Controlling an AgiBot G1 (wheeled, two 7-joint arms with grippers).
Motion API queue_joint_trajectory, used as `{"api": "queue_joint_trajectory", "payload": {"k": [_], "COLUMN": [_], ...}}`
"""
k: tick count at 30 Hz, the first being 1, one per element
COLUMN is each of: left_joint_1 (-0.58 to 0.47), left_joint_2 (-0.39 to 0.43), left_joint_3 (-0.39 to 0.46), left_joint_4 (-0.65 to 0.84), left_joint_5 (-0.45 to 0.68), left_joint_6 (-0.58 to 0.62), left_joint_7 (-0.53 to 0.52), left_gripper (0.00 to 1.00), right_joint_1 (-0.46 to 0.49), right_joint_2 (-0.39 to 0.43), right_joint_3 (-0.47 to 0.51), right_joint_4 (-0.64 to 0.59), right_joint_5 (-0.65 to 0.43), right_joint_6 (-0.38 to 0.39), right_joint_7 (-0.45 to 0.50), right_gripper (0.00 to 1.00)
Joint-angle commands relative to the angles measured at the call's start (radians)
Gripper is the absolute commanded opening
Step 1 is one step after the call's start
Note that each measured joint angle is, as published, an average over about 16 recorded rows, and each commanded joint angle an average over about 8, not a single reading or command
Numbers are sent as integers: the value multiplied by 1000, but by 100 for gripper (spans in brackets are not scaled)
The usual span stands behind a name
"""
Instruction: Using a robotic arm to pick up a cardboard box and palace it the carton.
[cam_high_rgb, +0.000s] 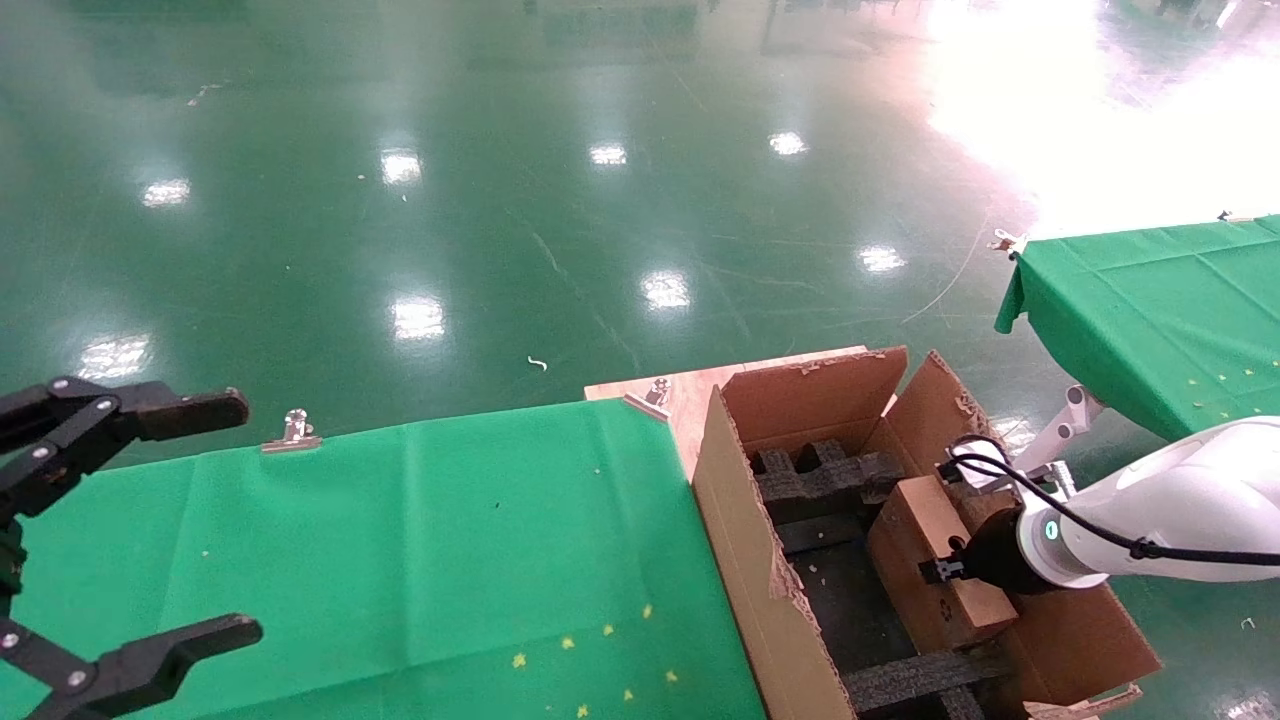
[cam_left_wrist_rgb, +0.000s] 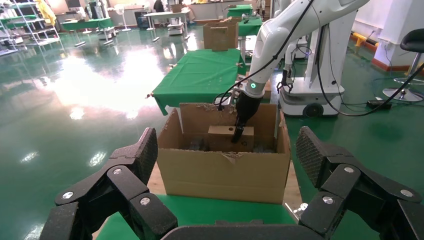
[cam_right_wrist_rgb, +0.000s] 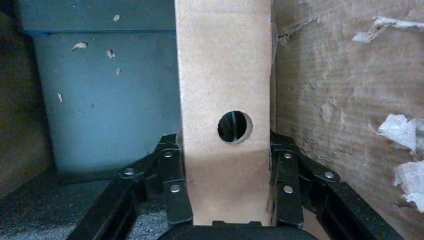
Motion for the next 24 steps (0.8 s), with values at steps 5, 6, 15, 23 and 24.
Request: {"api": "queue_joint_trajectory", "payload": {"k": [5,6,15,23,24], "left_joint_1": [0,0,0,0,0], "left_joint_2": [0,0,0,0,0], "left_joint_3": [0,0,1,1,1], "left_joint_4": [0,0,0,0,0], "left_joint_5": [0,0,0,-1,-1], "left_joint_6": [0,0,0,0,0], "left_joint_7": [0,0,0,0,0], "left_gripper": [100,100,100,100,100], "right_joint_1": [29,37,156,282,295], "right_joint_2": [15,18,58,78,79], "right_joint_3": [8,10,62,155,170], "right_joint_4": [29,36,144,227,228], "right_joint_5": [-22,-28,-59,117,167], "right_joint_6": [-13,-16,-34,-13,-14], "right_joint_7": [20,24,37,-95,-124], "right_gripper": [100,100,100,100,100]}}
